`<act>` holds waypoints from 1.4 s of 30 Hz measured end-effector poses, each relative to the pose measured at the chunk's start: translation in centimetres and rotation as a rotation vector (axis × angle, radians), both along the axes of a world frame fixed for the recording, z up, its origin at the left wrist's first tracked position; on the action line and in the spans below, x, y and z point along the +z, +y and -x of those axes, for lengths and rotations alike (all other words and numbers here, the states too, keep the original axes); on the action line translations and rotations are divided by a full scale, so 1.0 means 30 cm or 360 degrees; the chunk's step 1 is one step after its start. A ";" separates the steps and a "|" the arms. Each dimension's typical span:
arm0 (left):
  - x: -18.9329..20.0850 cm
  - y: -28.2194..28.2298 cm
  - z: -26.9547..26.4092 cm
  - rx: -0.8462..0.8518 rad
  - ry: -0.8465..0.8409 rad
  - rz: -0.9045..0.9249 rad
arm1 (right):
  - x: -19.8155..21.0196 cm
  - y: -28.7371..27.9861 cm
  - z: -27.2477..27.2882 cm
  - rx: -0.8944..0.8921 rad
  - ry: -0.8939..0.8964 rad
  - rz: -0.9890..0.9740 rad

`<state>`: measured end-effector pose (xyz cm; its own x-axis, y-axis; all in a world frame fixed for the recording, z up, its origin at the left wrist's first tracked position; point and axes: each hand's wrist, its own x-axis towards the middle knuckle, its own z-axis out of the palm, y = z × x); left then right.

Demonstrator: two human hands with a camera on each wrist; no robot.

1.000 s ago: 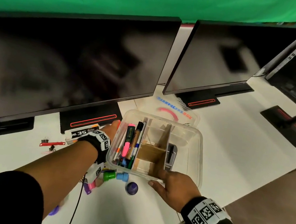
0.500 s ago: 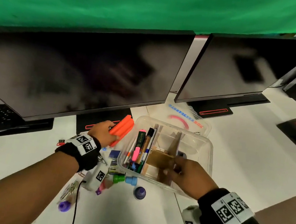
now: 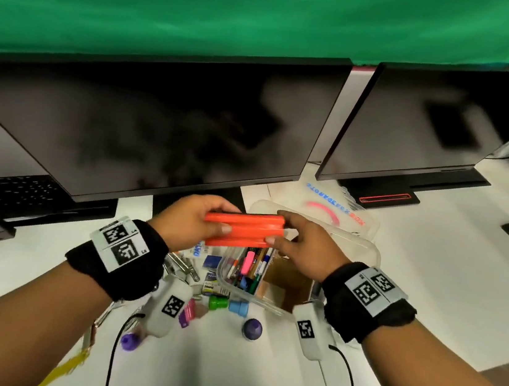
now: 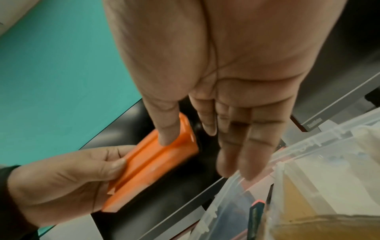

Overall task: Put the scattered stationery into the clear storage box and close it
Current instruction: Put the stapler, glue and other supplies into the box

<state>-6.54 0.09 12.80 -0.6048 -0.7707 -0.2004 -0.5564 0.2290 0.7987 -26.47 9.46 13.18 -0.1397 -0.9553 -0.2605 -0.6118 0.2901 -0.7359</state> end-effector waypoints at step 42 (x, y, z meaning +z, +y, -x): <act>-0.294 -0.150 -0.002 0.0206 -0.0674 0.0274 | -0.131 -0.008 0.328 -0.0355 0.1180 -0.0662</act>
